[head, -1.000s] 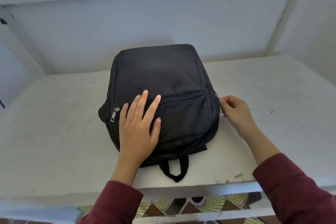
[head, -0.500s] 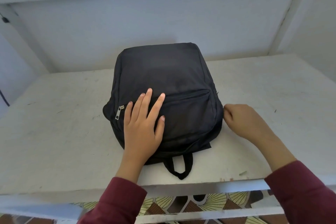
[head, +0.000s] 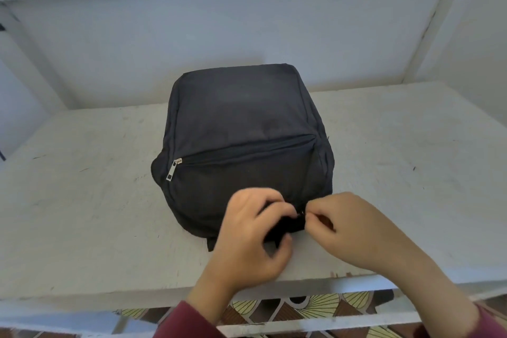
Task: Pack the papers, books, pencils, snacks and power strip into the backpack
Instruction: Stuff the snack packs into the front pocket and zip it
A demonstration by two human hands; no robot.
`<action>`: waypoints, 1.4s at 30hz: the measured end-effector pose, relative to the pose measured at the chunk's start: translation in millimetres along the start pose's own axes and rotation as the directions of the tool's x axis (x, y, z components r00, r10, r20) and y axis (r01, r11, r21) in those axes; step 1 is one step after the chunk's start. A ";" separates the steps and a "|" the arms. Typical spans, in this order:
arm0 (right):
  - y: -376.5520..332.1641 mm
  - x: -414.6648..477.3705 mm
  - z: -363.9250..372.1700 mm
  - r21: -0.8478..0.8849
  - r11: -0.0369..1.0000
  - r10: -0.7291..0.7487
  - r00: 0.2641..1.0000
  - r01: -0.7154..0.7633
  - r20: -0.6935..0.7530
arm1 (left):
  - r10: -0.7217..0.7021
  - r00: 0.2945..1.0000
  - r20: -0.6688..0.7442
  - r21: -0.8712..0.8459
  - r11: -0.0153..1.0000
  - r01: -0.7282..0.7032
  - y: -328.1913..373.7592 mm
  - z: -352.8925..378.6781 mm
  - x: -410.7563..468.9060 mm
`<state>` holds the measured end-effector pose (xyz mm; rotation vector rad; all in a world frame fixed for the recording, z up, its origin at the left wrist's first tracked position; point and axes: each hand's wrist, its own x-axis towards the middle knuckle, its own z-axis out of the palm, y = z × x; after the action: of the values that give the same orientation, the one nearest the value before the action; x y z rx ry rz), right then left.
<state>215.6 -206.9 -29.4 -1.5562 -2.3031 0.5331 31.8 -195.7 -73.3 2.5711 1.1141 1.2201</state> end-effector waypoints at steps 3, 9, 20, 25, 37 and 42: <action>2.2 3.9 0.6 0.017 0.998 -0.055 0.997 0.056 -0.050 | 0.028 1.000 0.003 0.138 0.990 -0.028 5.6 18.4 -2.0; 8.7 6.1 2.0 -0.014 0.990 -0.138 0.990 0.138 -0.007 | 0.014 0.999 -0.030 0.220 0.976 -0.007 -2.1 32.1 8.9; 34.7 11.9 22.1 -0.149 0.974 -0.213 0.922 0.173 -0.324 | -0.101 0.995 0.008 -0.054 0.993 0.102 -0.8 14.2 5.6; 37.4 15.0 31.1 -0.172 0.972 -0.221 0.866 0.159 -0.448 | -0.142 0.989 -0.043 0.096 0.985 0.145 -20.4 -18.2 -3.1; -6.1 31.5 32.8 -0.357 0.864 -0.433 0.887 0.356 -0.162 | -0.169 0.970 -0.176 0.086 0.979 0.186 -12.7 -35.4 -38.9; -0.5 42.3 54.2 -0.403 0.802 -0.546 0.815 0.441 -0.195 | -0.090 0.977 -0.196 0.250 0.958 0.139 -24.5 -43.1 -47.1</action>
<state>175.4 -174.8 -75.1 -0.9732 -2.4977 -0.2423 -32.2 -217.7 -83.1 2.5698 1.5373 1.3880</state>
